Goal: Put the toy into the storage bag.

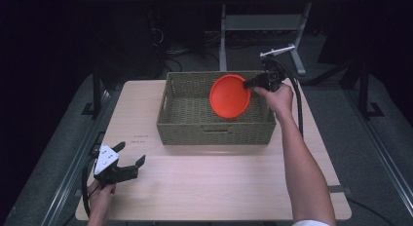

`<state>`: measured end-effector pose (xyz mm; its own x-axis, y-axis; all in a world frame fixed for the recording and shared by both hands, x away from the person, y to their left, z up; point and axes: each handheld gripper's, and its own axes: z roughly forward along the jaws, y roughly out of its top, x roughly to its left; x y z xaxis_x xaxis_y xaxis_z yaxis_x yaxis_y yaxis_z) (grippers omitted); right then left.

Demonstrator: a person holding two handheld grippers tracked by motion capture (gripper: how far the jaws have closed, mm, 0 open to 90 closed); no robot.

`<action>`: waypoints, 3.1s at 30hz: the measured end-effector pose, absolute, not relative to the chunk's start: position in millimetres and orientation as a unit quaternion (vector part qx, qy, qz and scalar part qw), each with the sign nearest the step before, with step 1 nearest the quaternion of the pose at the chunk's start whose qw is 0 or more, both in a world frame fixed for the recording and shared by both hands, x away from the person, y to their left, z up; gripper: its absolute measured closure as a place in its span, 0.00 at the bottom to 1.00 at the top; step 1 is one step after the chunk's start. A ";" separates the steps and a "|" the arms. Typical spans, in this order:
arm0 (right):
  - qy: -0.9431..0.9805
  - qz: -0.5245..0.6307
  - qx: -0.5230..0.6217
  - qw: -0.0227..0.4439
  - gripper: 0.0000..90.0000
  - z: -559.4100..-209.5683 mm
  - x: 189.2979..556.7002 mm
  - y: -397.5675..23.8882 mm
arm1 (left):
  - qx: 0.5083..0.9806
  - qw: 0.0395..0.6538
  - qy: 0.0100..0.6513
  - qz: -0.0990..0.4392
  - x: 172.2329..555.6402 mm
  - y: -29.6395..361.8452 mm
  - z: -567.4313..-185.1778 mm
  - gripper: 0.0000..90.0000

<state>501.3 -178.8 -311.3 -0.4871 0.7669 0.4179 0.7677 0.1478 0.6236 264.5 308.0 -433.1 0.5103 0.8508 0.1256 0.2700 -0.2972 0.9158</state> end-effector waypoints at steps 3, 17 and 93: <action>-0.762 -0.405 -0.505 0.004 0.91 -314.8 503.0 -172.5 | 0.743 0.450 0.376 0.322 264.5 307.8 -433.6 0.14; -0.764 -0.382 -0.520 0.018 0.91 -338.3 514.3 -156.2 | 0.744 0.448 0.377 0.320 264.4 309.1 -433.3 0.14; -0.772 -0.360 -0.517 0.079 0.38 -360.8 496.8 -175.1 | 0.741 0.441 0.381 0.334 261.7 309.1 -430.9 0.14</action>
